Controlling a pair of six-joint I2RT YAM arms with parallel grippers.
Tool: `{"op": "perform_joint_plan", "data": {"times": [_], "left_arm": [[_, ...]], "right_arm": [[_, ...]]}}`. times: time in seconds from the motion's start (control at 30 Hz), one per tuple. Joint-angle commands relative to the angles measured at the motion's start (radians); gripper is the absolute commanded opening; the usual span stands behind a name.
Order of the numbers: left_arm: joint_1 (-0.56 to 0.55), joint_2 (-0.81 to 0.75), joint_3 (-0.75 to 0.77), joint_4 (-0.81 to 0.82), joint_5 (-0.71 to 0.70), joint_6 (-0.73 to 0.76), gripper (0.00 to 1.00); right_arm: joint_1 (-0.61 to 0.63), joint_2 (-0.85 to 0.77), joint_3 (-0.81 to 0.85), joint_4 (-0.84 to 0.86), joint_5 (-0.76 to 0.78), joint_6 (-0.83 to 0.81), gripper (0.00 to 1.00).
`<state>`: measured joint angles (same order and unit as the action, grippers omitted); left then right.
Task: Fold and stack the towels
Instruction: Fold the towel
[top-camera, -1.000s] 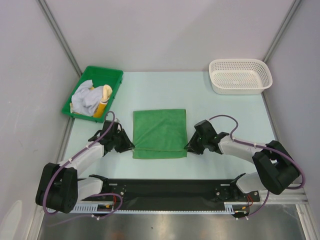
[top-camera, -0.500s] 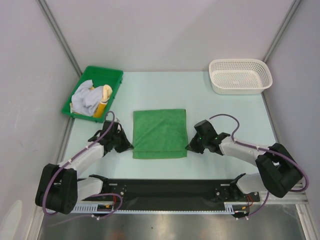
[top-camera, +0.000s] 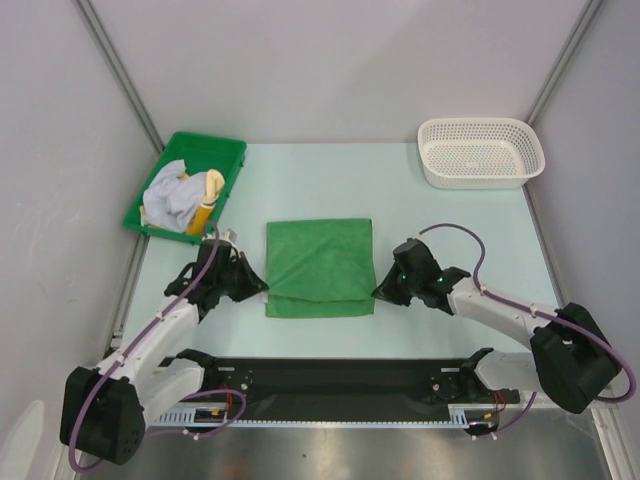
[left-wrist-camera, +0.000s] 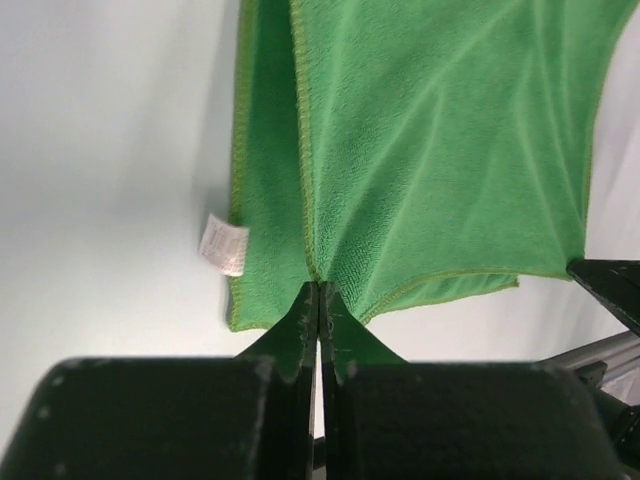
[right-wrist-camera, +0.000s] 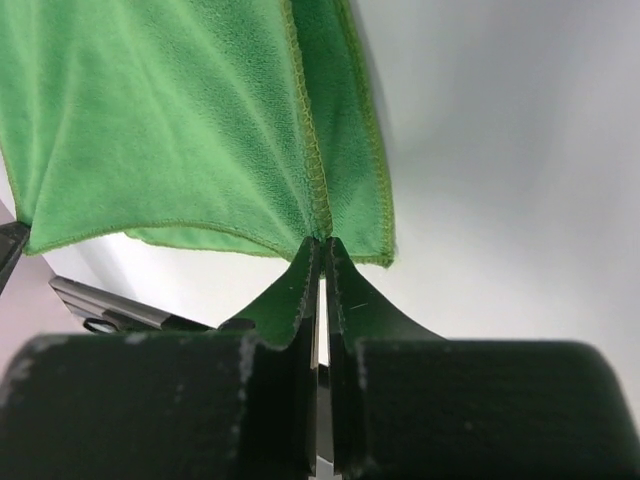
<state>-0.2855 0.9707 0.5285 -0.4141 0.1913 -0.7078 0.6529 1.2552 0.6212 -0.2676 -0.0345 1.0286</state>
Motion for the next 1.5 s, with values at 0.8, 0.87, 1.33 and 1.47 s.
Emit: {"op": "perform_joint_plan", "data": {"times": [0.8,0.87,1.33,1.47], "left_arm": [[-0.121,-0.187,-0.146,-0.098,-0.027,-0.171,0.0],[-0.139,-0.15,-0.144,-0.109,-0.058,-0.174,0.0],[-0.196,-0.069,-0.087,-0.222,-0.354,-0.216,0.0],[-0.198,-0.102,-0.108,-0.206,-0.336,-0.219,0.0]], "right_arm": [[-0.007,-0.192,-0.218,0.129,-0.143,-0.019,0.0],[-0.009,-0.174,-0.247,0.148,-0.13,-0.024,0.0],[-0.007,-0.175,-0.239,0.117,-0.068,-0.105,0.0],[-0.007,-0.159,-0.245,0.154,-0.082,-0.117,0.01]]}}
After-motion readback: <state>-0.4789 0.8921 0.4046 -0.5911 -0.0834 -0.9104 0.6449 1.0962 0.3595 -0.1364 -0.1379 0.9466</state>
